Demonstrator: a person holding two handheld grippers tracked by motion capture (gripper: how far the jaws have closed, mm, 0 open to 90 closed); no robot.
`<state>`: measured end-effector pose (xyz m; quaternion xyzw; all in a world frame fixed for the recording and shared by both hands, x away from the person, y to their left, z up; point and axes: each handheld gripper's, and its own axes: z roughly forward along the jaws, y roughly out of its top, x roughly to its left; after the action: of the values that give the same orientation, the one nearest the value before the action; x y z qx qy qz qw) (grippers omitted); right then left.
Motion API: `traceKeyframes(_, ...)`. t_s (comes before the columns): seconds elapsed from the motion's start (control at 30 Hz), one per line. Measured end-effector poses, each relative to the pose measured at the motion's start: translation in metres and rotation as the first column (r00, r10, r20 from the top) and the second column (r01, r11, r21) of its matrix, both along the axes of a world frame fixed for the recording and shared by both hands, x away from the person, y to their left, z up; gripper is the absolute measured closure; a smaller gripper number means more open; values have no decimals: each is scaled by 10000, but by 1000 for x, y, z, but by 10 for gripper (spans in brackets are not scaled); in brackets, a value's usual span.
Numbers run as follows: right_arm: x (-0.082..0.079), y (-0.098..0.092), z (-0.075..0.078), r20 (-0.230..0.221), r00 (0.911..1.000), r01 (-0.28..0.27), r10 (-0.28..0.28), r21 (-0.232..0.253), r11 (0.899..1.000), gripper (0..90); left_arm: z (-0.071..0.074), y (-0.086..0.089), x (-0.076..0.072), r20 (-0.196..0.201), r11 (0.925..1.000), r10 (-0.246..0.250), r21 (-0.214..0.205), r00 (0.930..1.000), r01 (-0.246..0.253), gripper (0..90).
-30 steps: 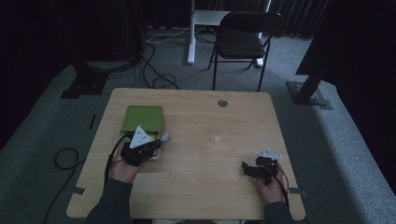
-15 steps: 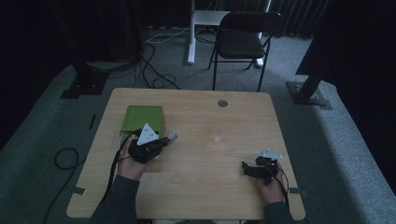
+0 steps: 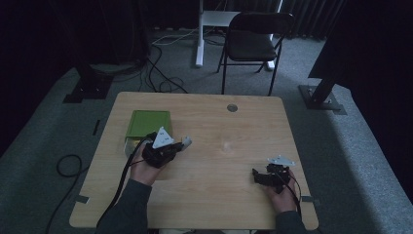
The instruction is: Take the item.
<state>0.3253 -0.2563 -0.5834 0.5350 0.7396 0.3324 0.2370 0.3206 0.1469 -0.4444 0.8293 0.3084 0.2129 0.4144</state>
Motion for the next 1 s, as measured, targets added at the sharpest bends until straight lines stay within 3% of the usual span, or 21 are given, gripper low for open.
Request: traceKeyframes(1.0, 0, 0, 0, -1, 10000, -7, 7, -11, 10000, 115, -1, -28, 19, -130, 9988, -447, -225, 9989, 444, 897)
